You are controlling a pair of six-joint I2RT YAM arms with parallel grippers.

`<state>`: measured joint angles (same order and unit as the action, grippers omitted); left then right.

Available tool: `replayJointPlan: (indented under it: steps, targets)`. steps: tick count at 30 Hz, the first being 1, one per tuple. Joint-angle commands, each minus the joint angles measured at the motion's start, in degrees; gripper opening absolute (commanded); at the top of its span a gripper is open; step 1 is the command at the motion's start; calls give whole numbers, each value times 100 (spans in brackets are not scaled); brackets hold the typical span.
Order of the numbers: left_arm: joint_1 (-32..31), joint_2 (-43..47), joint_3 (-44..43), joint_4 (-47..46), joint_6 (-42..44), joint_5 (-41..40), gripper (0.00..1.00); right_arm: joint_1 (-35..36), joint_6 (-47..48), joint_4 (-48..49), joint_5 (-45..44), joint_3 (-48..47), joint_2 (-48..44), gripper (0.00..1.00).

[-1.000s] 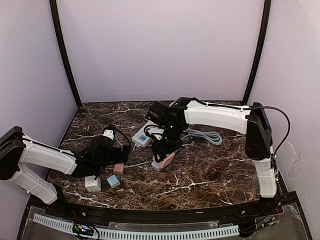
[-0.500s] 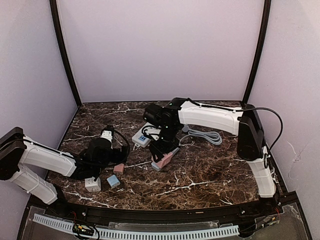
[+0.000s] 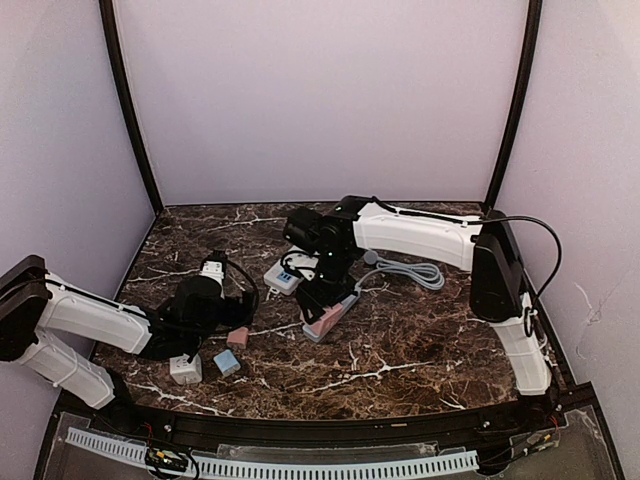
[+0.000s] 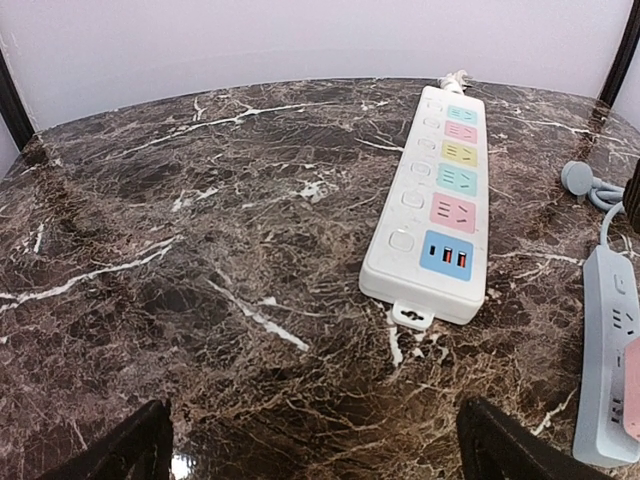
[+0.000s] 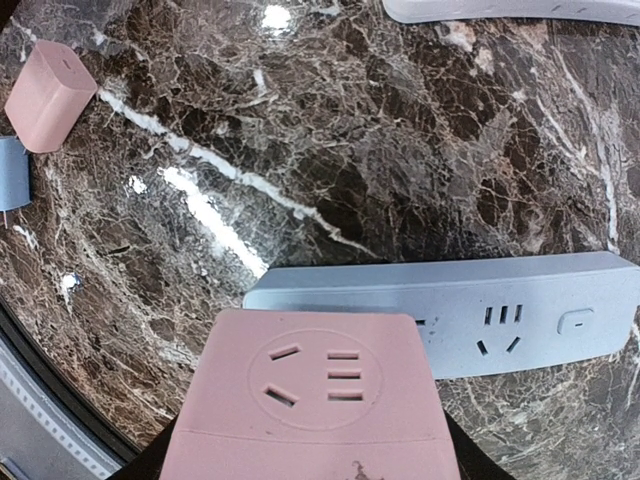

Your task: Insert the plug

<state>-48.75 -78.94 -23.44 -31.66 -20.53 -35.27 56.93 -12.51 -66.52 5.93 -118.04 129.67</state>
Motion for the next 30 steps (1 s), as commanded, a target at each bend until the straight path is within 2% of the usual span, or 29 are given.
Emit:
replayJointPlan:
  steps: [1,30]
  targets:
    - [29,154,103,-51,67,-85,99,51,34,-67,-105,-170,207,0]
    - [26,139,121,-93,44,-54,99,89,-400,-334,-705,30,86,0]
